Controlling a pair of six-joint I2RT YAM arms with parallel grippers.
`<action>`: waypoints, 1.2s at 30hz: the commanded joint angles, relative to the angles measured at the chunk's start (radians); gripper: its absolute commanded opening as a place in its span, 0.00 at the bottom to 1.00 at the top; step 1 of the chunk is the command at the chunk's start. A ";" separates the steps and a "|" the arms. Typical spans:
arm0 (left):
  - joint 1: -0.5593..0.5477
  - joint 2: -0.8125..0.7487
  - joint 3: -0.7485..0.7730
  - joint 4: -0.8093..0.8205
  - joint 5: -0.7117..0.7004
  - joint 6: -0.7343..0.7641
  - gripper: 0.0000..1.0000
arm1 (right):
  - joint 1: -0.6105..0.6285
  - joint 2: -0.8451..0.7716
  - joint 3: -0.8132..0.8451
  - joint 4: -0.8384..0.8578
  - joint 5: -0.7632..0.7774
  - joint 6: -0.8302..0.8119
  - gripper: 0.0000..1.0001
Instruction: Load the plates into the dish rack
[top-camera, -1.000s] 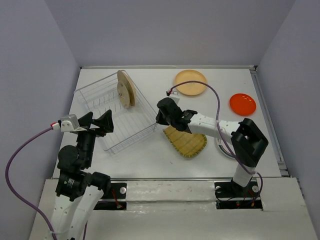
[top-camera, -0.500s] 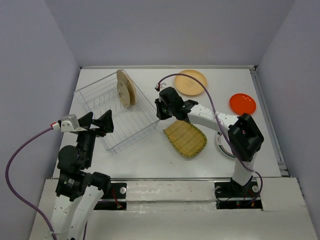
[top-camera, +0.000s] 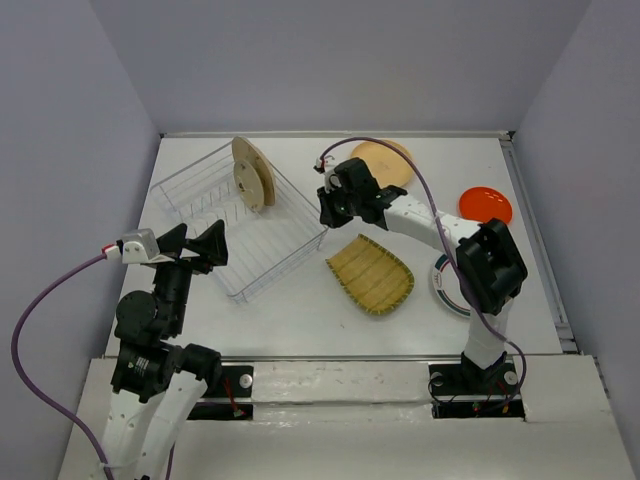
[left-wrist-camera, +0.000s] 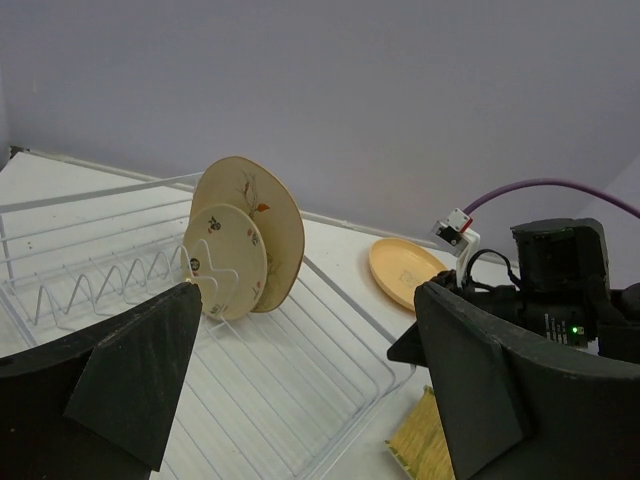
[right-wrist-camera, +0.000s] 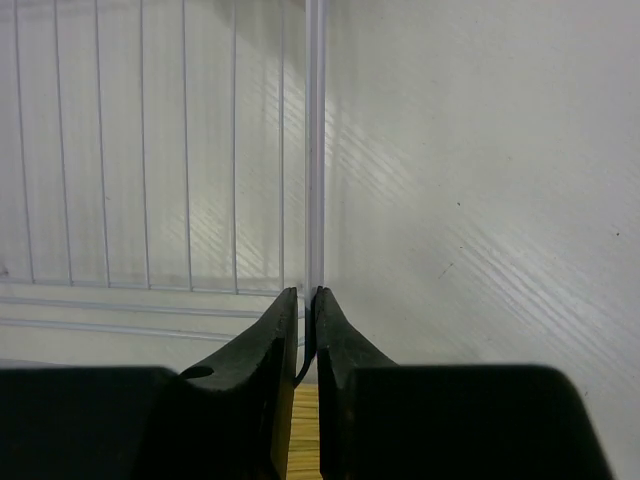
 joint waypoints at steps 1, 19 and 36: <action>0.005 0.011 -0.013 0.069 0.012 -0.001 0.99 | -0.020 -0.039 0.001 -0.004 -0.094 -0.117 0.07; 0.005 0.002 -0.016 0.069 0.022 -0.007 0.99 | -0.074 -0.209 -0.001 0.055 0.013 0.102 0.82; -0.042 -0.070 -0.019 0.083 0.053 -0.004 0.99 | -1.092 -0.555 -0.631 0.233 0.089 0.648 0.71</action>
